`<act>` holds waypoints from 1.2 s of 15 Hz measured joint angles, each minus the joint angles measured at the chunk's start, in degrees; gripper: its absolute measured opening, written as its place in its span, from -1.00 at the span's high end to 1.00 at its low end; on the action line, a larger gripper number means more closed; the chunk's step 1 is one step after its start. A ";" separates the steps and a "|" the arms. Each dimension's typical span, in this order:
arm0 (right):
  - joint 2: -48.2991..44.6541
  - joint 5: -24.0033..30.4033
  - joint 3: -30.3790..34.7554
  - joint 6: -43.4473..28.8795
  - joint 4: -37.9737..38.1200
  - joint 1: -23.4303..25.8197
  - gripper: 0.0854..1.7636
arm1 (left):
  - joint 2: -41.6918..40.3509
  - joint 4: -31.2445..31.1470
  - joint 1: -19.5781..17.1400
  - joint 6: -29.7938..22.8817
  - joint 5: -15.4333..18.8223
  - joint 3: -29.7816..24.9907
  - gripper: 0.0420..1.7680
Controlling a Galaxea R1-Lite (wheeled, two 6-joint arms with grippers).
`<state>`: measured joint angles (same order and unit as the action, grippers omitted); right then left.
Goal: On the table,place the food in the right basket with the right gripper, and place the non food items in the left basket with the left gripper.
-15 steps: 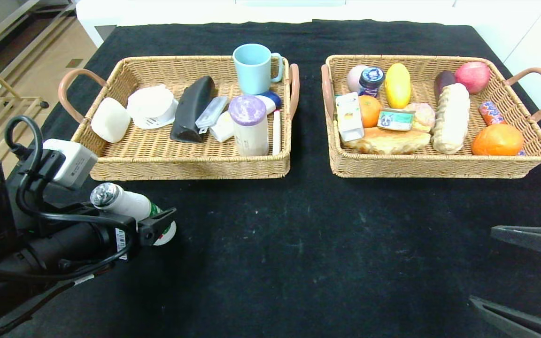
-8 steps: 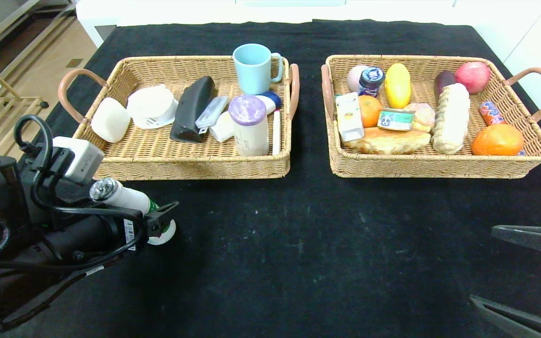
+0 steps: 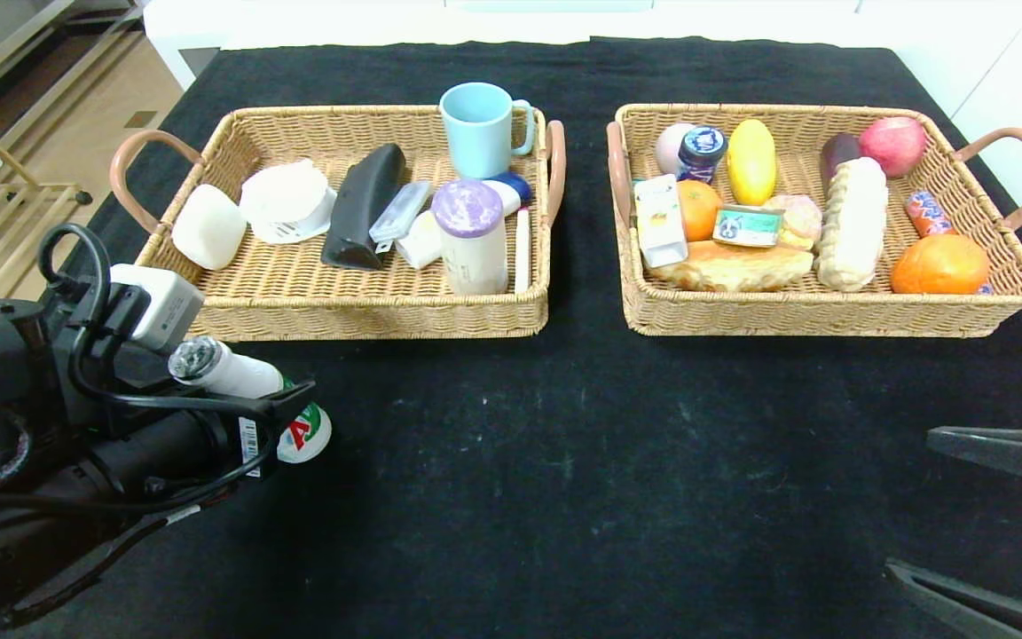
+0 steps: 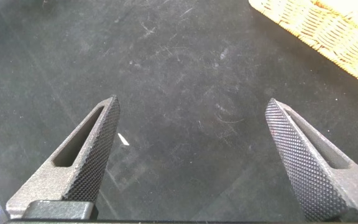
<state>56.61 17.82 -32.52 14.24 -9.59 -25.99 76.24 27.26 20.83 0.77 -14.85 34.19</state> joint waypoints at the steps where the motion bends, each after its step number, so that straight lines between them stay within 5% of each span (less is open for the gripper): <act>1: 0.00 0.00 0.02 0.04 0.00 0.02 -0.94 | 0.00 0.02 0.02 0.00 0.00 -0.05 -0.01; 18: -0.52 0.12 0.06 0.01 0.06 -0.09 -0.94 | -5.57 -2.38 1.44 0.88 0.00 0.12 0.03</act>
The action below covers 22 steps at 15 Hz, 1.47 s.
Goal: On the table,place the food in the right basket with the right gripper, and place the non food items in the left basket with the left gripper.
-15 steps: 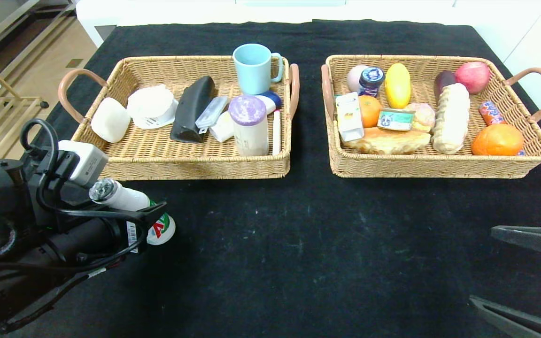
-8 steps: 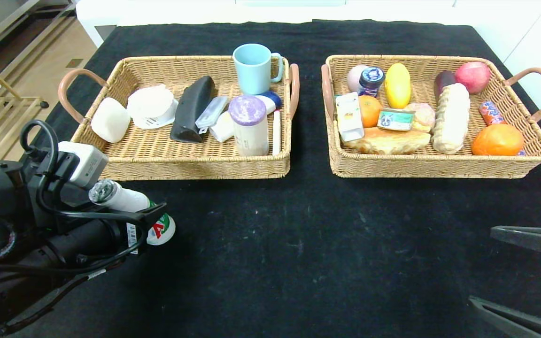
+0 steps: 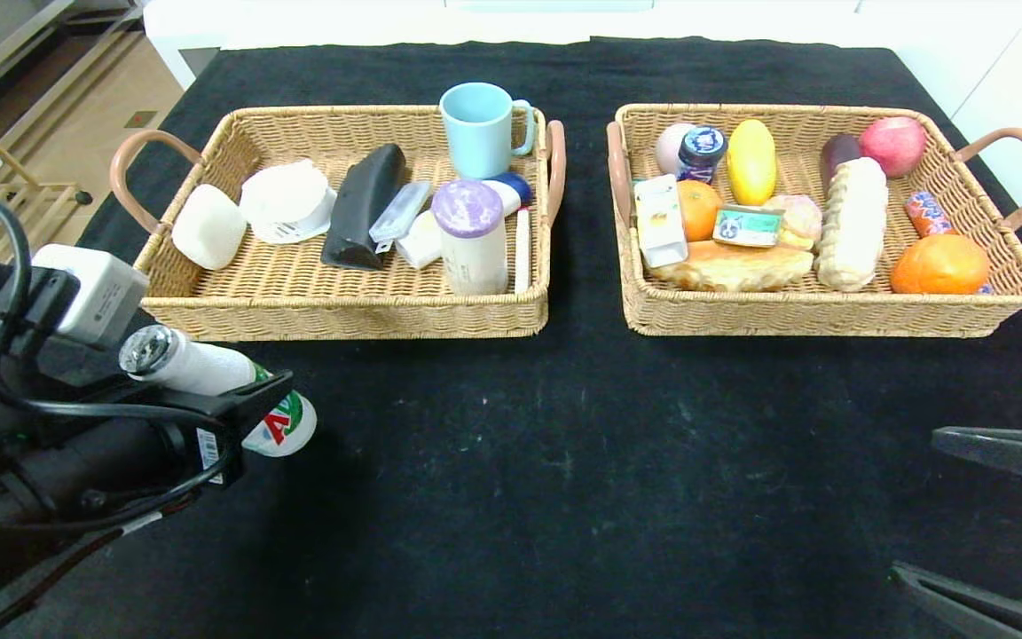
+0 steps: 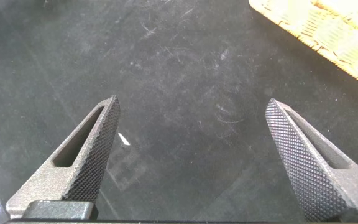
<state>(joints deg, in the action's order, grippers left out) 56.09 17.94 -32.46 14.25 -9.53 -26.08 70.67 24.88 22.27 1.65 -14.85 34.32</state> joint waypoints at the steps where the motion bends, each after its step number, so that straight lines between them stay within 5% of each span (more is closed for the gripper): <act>1: -0.37 0.13 0.00 -0.04 0.04 -0.10 -0.94 | -1.33 -2.40 0.71 0.09 -0.04 0.41 0.03; 9: -1.16 -0.09 -0.78 -0.33 0.17 -0.46 -0.94 | -4.11 -12.26 12.59 -0.71 -0.39 8.40 0.03; 22: -0.48 -0.41 -2.68 -0.61 0.28 0.45 -0.94 | 11.50 -11.15 32.71 -0.88 -4.25 21.30 0.01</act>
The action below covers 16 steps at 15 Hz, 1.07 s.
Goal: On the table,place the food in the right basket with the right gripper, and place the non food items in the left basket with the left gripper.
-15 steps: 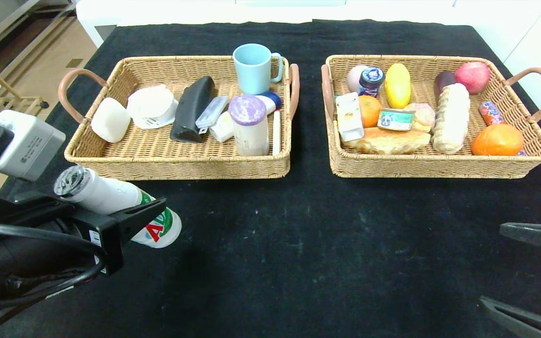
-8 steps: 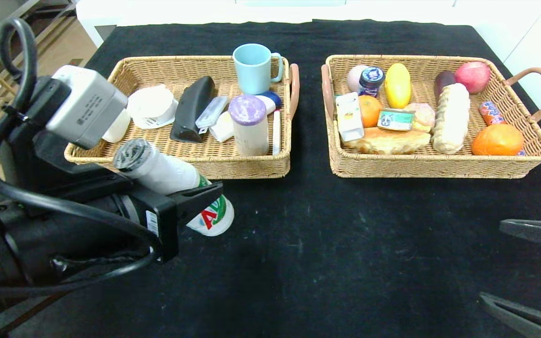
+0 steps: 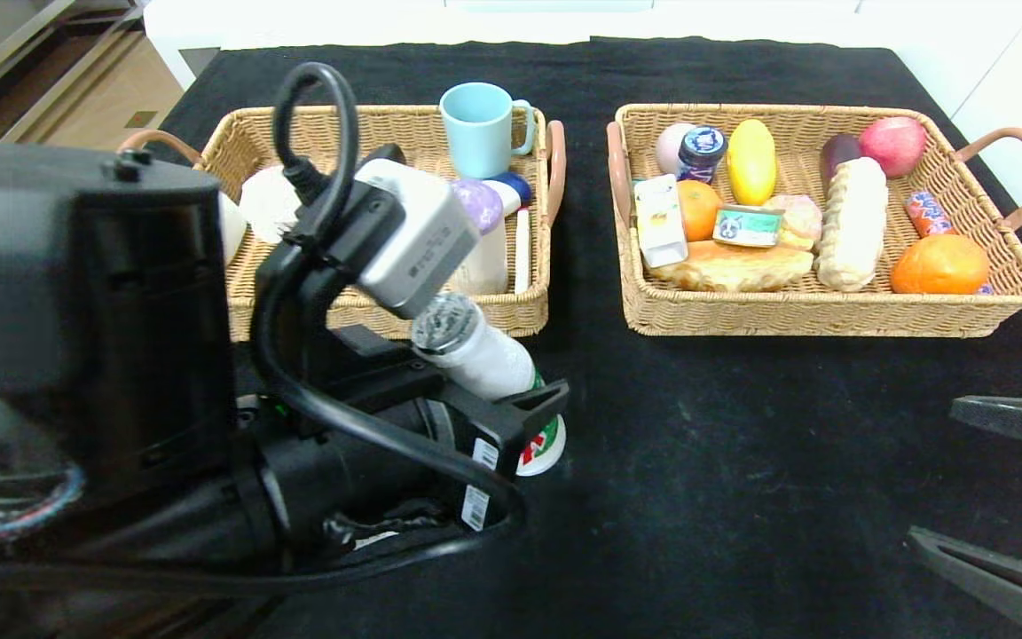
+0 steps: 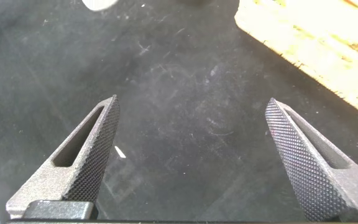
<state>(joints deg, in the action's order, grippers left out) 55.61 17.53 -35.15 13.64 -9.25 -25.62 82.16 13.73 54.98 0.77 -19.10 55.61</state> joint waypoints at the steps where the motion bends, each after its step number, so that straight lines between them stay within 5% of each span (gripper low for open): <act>1: -0.16 0.00 -0.21 -0.02 0.02 0.11 -0.94 | 1.55 0.20 0.96 0.00 -0.21 0.98 0.03; 12: -3.27 0.13 -2.58 -1.88 0.11 3.47 -0.94 | 16.24 1.04 5.90 3.25 -0.71 12.76 0.03; 16: -3.61 0.52 -4.71 -4.19 -0.04 8.27 -0.94 | 20.72 0.44 6.02 4.02 -2.06 19.82 0.03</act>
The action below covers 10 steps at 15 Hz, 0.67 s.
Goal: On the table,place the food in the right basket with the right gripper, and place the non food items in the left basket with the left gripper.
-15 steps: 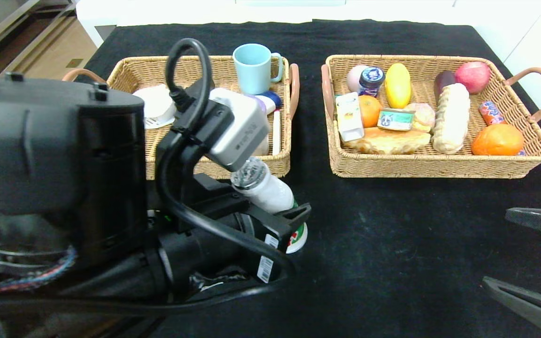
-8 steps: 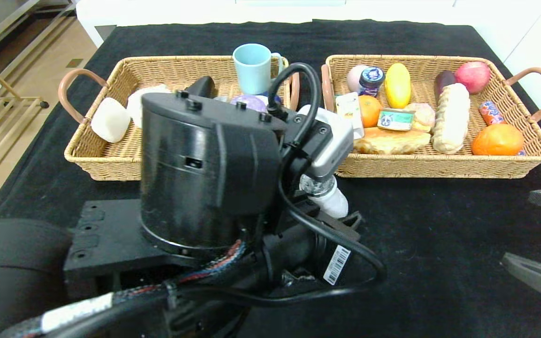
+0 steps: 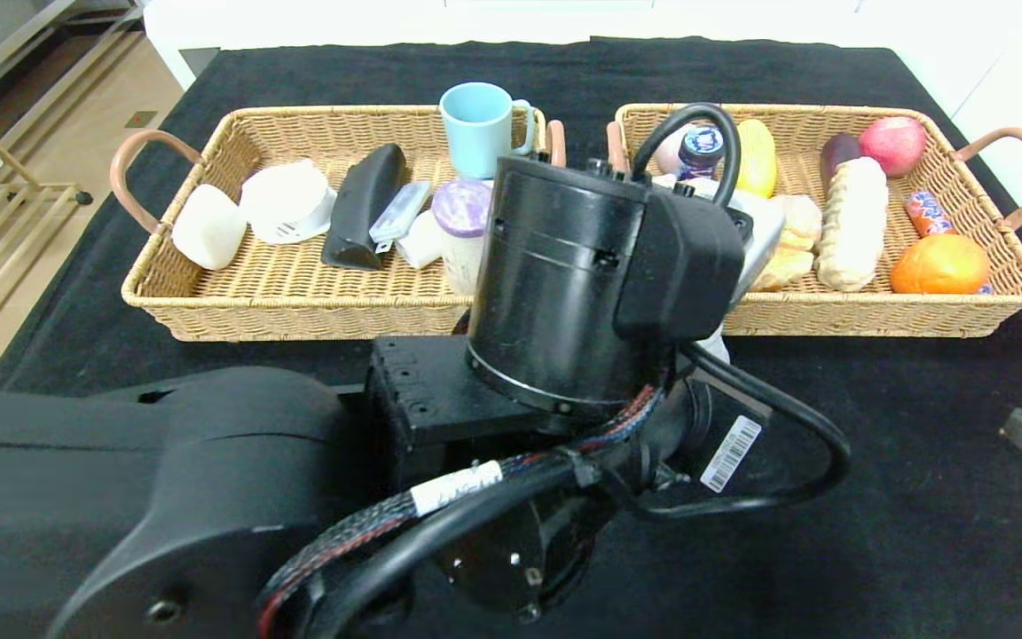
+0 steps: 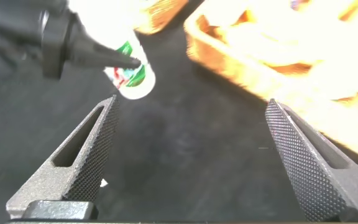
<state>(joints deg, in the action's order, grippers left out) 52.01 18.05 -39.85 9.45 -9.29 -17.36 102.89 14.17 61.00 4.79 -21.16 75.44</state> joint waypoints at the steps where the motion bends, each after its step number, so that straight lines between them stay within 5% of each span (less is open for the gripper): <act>1: 0.00 0.13 -0.63 -0.06 0.01 1.95 -0.94 | 1.22 0.07 -0.10 0.52 -0.16 1.68 0.04; 10: -0.94 1.05 -4.17 -2.15 -0.13 10.75 -0.94 | 8.41 -0.44 -0.54 0.28 -2.95 6.31 0.04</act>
<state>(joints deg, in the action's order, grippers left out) 51.07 19.10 -44.02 7.30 -9.42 -6.61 111.30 13.73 60.47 5.07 -24.11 81.75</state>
